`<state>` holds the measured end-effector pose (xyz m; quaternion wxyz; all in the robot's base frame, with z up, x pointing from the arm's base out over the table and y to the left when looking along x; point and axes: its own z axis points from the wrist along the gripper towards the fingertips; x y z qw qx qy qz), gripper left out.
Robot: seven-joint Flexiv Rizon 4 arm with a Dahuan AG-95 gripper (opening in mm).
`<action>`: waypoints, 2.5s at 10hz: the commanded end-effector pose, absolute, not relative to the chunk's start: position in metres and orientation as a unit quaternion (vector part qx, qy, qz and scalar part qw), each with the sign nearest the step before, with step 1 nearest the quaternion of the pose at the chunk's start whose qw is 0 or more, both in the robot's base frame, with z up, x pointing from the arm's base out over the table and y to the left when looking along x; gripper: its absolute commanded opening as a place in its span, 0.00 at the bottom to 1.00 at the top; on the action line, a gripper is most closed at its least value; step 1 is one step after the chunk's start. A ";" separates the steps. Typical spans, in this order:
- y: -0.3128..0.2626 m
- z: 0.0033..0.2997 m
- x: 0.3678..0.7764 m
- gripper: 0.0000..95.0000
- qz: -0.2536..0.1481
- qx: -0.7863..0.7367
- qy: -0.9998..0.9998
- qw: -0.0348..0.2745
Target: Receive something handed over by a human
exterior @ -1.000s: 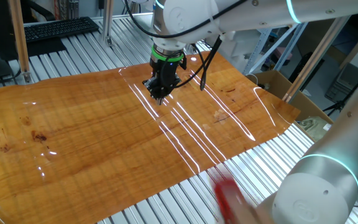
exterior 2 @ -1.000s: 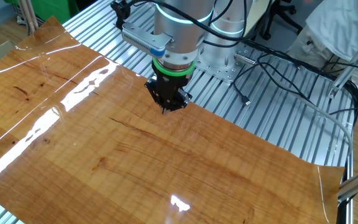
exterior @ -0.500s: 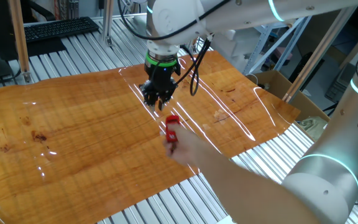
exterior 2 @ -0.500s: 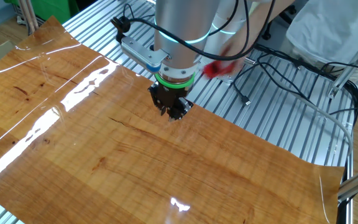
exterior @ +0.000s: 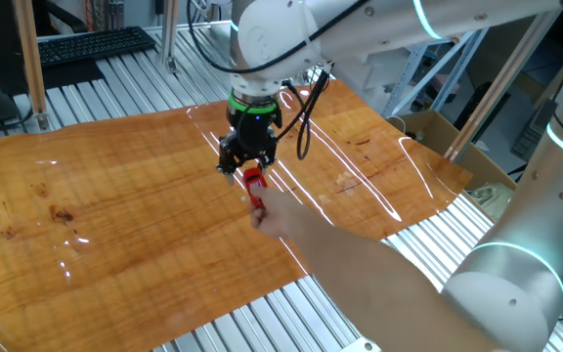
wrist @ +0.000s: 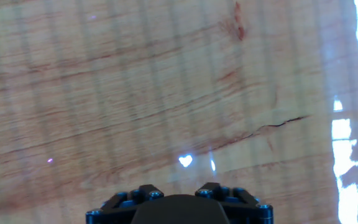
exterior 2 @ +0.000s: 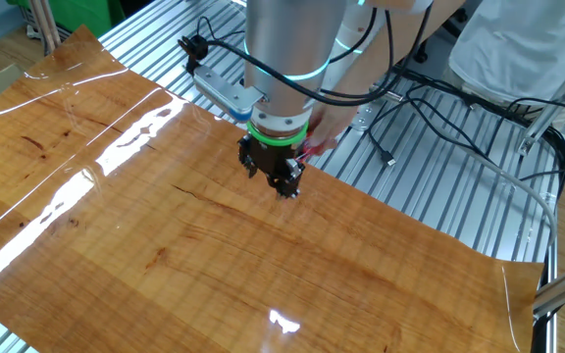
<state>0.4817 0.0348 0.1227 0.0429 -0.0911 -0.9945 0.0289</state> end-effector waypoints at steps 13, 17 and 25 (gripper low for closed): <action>0.042 0.131 0.461 0.00 0.034 -0.093 -0.995 0.025; 0.042 0.145 0.475 0.00 0.031 -0.090 -0.995 0.026; 0.024 0.123 0.543 0.00 0.020 -0.014 -0.999 0.029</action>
